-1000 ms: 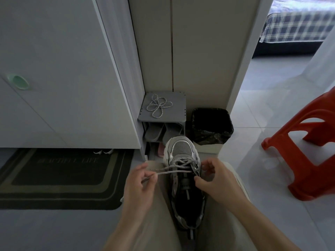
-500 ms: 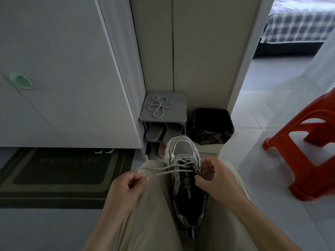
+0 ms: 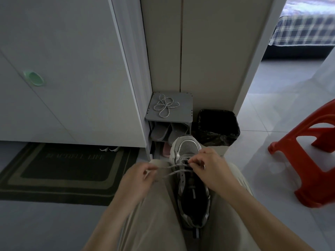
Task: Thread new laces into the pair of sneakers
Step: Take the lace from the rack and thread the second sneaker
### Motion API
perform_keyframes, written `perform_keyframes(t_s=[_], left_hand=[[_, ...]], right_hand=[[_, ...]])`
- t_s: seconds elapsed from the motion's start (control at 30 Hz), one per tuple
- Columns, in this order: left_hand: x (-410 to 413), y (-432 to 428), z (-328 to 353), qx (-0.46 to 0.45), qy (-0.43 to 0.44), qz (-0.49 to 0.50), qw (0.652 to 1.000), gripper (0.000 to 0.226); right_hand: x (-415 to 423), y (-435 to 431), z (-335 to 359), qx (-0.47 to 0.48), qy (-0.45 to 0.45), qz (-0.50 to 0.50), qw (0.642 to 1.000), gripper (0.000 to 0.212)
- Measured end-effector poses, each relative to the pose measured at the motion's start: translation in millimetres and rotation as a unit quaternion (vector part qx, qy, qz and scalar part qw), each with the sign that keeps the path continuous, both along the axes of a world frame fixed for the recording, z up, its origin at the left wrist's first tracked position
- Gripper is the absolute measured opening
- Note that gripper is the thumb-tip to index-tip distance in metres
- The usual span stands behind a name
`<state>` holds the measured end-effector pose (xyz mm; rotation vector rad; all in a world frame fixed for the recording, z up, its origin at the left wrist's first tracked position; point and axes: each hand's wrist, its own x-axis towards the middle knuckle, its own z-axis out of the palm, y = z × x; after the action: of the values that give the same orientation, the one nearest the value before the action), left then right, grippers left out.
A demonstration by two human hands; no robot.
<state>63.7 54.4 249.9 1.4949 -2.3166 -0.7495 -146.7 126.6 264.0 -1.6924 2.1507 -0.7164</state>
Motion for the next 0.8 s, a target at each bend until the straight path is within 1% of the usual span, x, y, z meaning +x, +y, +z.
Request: perform_keyframes(t_s=[0.07, 0.13, 0.2, 0.27, 0.37, 0.47, 0.53, 0.6, 0.7, 0.8], left_hand=[[-17.0, -3.9, -1.5, -0.036, 0.006, -0.036, 0.999, 0.028], [-28.9, -9.5, -4.2, -0.038, -0.02, -0.086, 0.995, 0.031], [-34.6, -14.5, -3.4, -0.028, -0.023, -0.102, 0.994, 0.022], [-34.6, -19.0, 1.2, -0.033, 0.019, -0.079, 0.996, 0.013], [-25.0, -28.9, 8.5, -0.041, 0.052, -0.045, 0.997, 0.011], [-4.5, -41.1, 5.1, -0.034, 0.023, -0.017, 0.999, 0.015], [9.3, -45.6, -2.6, -0.017, 0.006, 0.0, 1.0, 0.017], [17.0, -43.5, -9.4, -0.001, 0.009, 0.011, 1.0, 0.017], [12.3, -38.1, -9.1, 0.01, 0.081, 0.017, 0.997, 0.016], [-1.6, -36.0, 3.1, 0.013, 0.158, 0.023, 0.987, 0.013]], right_hand=[[3.5, -6.0, 2.7, 0.035, 0.054, 0.026, 0.998, 0.017], [5.5, -10.3, 5.8, 0.049, 0.08, 0.037, 0.995, 0.019], [5.6, -12.0, 8.0, 0.039, 0.08, 0.036, 0.995, 0.016], [3.4, -12.0, 8.4, 0.03, 0.066, 0.032, 0.997, 0.012], [-1.8, -10.4, 7.5, 0.023, 0.032, 0.017, 0.999, 0.009], [-6.0, -8.3, 6.5, 0.011, -0.007, -0.012, 1.0, 0.006], [-7.1, -6.8, 6.8, 0.005, -0.037, -0.025, 0.999, 0.012], [-3.7, -6.3, 8.5, 0.009, -0.049, -0.008, 0.999, 0.015], [11.3, -13.8, 18.0, 0.031, -0.039, 0.051, 0.997, 0.016], [28.4, -28.4, 39.6, -0.018, -0.1, 0.067, 0.993, 0.022]])
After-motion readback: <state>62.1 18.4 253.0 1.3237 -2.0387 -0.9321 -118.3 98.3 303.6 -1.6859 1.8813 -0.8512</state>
